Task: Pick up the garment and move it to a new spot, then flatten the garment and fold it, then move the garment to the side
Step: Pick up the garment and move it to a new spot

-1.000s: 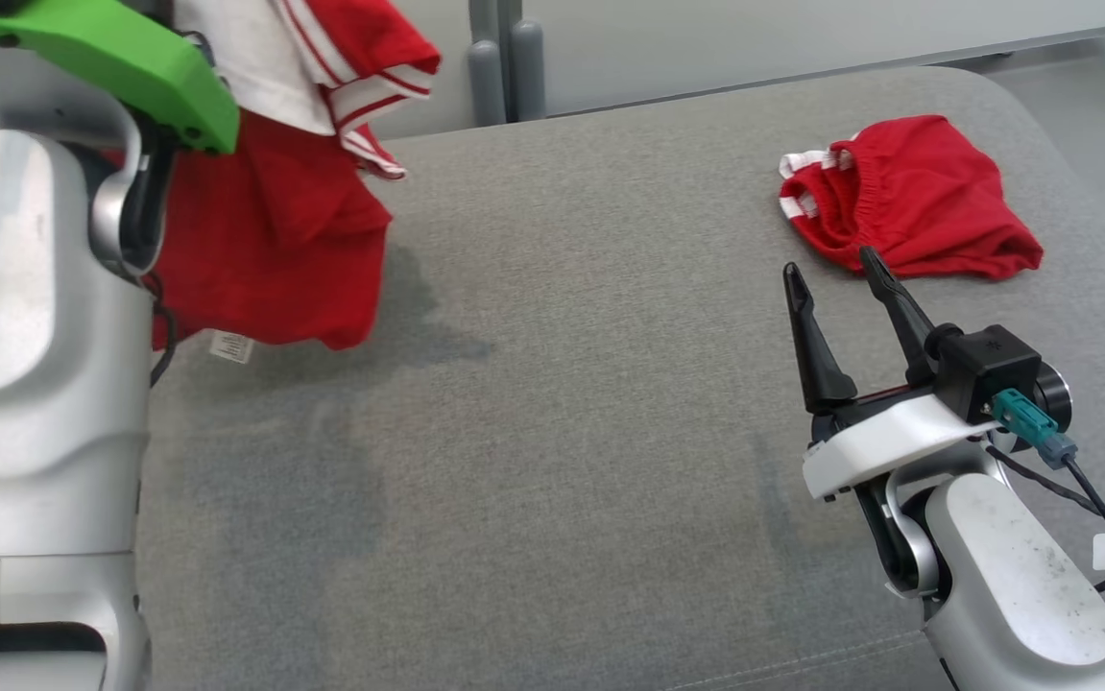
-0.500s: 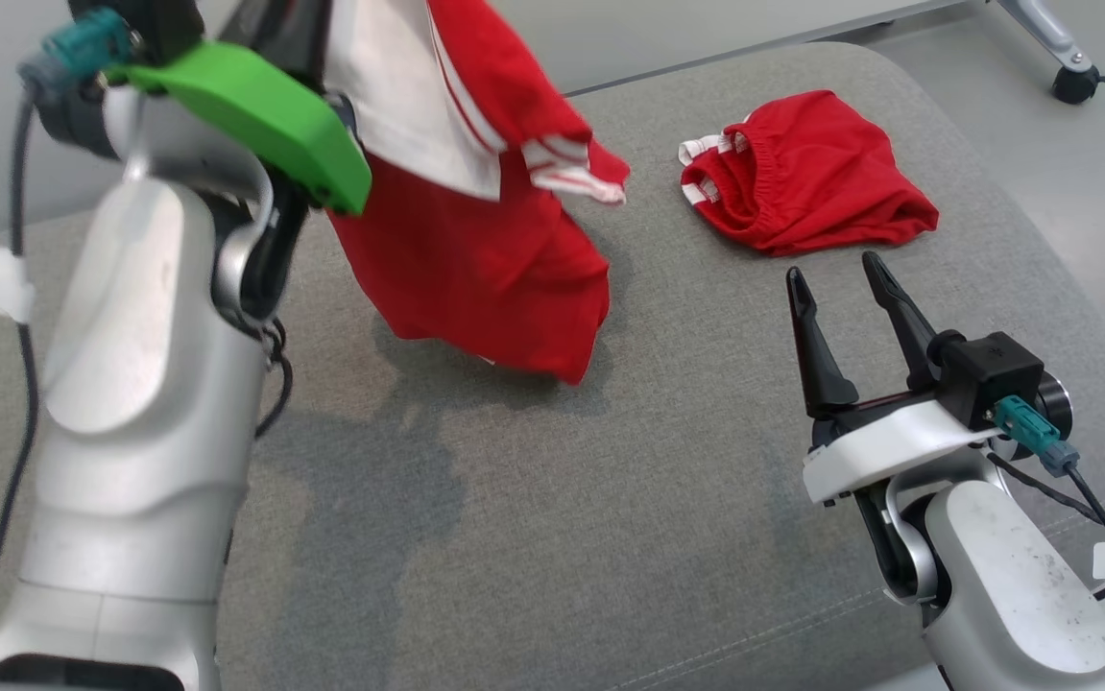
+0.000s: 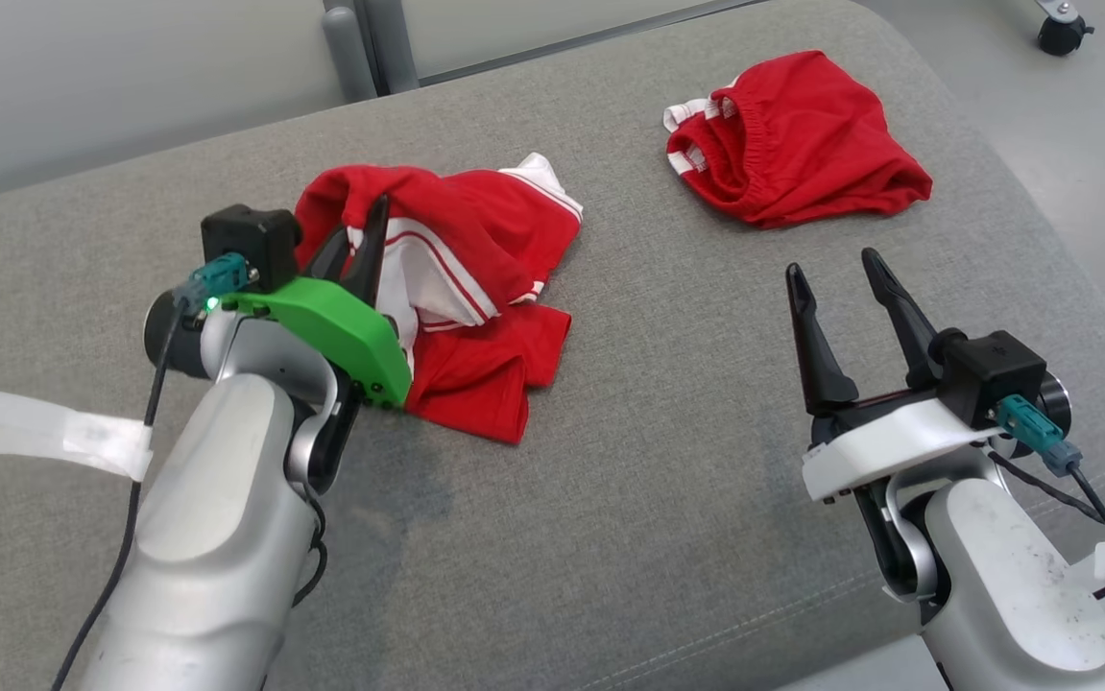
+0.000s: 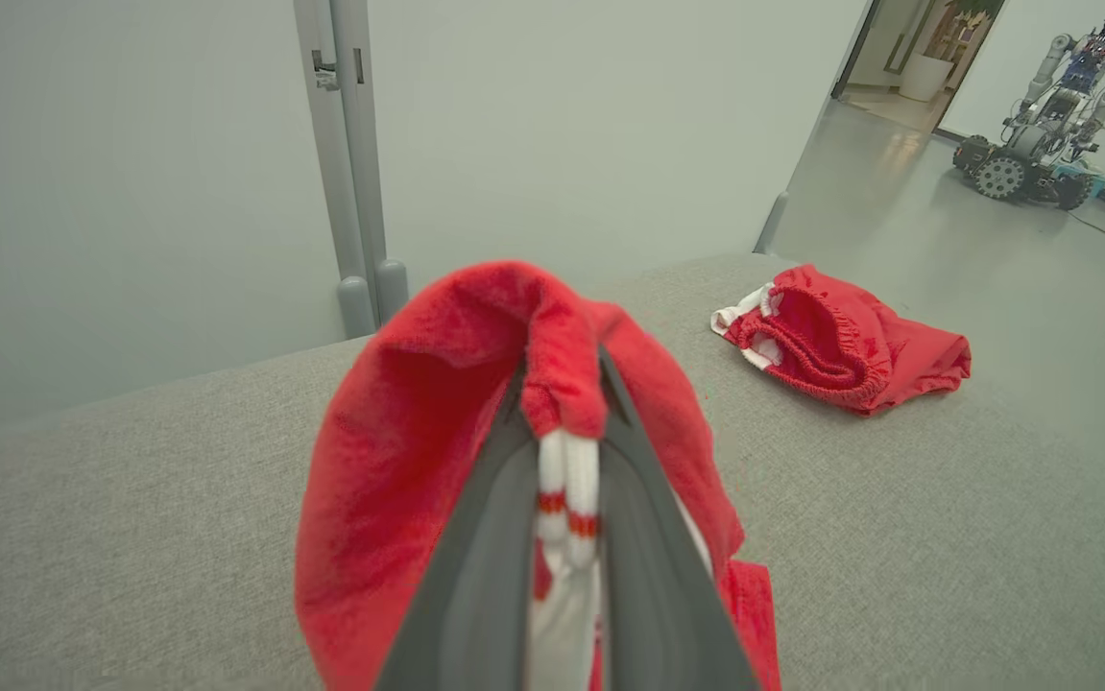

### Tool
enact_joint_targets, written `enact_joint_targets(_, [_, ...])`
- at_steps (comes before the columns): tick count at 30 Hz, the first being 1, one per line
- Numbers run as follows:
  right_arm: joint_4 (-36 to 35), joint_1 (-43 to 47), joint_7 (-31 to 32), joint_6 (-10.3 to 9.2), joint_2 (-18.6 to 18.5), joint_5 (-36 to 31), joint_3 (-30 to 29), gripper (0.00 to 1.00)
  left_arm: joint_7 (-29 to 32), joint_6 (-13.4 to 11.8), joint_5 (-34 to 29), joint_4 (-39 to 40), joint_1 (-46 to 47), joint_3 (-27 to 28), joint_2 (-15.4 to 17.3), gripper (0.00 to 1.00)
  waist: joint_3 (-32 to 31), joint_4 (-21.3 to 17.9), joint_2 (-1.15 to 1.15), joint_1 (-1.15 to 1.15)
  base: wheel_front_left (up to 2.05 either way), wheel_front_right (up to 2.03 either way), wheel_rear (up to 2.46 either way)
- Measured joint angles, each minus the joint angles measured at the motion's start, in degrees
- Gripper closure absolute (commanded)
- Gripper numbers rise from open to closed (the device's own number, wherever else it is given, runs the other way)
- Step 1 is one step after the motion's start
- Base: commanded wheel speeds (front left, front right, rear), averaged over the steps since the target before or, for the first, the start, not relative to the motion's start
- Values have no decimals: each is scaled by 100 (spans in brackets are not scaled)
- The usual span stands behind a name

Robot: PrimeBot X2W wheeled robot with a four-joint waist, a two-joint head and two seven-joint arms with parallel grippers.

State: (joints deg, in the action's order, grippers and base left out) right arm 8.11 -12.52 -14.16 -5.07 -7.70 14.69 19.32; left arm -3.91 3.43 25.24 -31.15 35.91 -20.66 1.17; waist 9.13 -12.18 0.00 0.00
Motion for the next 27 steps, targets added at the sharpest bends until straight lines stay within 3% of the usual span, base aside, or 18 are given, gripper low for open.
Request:
enact_joint_targets(15, [83,12,-11,1,-85,0,-66,0,-483,-259,-96,-628,-769,223,14,100,-78,392,0,0,0,0,0])
enact_joint_targets(22, [110,10,-12,49,-77,0,-31,0,-643,-400,-63,-862,-899,436,186,100,-116,487,0,0,0,0,0])
enact_joint_targets(25, [133,10,-12,51,-75,0,-30,0,-671,-454,2,-950,-903,553,203,89,-127,497,0,0,0,0,0])
enact_joint_targets(27, [146,10,-13,52,-71,0,-30,0,-699,-478,49,-1023,-903,602,215,88,-135,502,0,0,0,0,0])
